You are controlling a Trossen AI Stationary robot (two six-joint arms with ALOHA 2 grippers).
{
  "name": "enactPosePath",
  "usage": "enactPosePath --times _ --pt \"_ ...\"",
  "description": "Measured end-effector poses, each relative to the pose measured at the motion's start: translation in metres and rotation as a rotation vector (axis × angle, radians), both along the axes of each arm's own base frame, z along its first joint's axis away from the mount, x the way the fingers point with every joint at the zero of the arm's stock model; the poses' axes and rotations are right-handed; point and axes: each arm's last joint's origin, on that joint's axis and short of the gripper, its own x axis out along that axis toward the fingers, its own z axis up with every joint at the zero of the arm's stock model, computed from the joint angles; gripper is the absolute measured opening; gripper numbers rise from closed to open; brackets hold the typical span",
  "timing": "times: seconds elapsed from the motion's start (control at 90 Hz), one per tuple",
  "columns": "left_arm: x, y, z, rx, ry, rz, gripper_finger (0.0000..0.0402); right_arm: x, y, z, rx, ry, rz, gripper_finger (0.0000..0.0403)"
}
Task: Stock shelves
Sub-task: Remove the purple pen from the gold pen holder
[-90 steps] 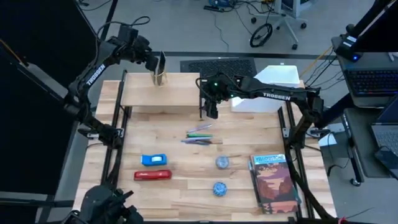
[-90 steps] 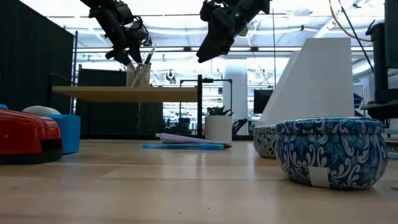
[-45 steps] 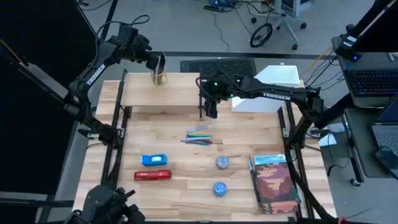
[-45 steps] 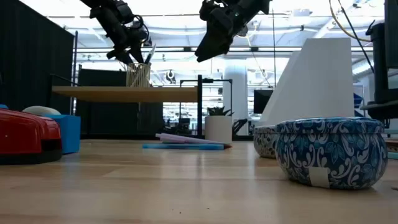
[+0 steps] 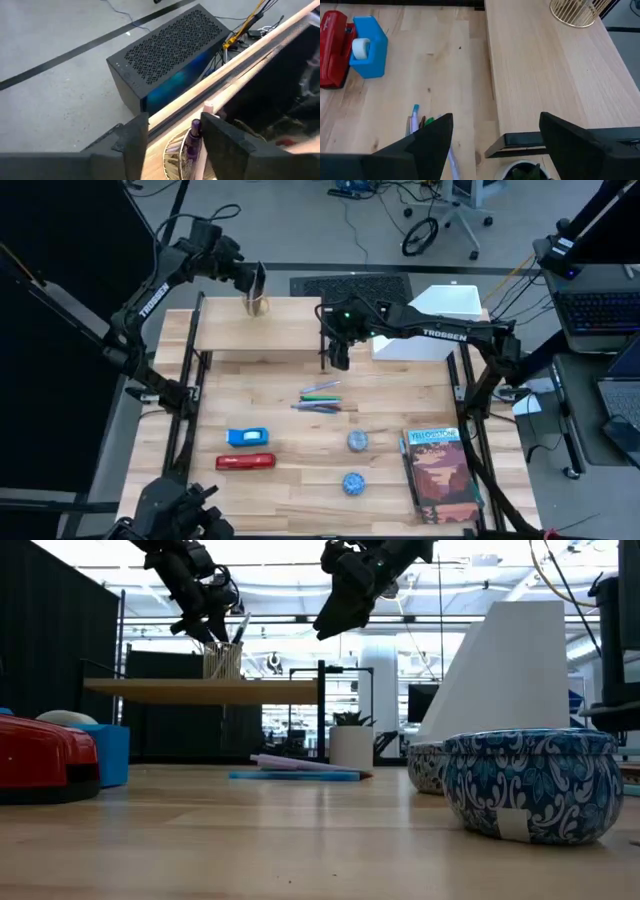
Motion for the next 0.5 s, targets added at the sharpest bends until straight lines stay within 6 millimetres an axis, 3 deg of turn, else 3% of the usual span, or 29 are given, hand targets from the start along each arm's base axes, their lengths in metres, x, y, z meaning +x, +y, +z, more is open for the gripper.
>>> enactPosePath --times 0.5 --pt "-0.0005 -0.002 0.0 -0.019 -0.002 -0.01 0.0012 0.0018 0.0007 0.0015 0.013 -0.024 -0.014 0.0279"
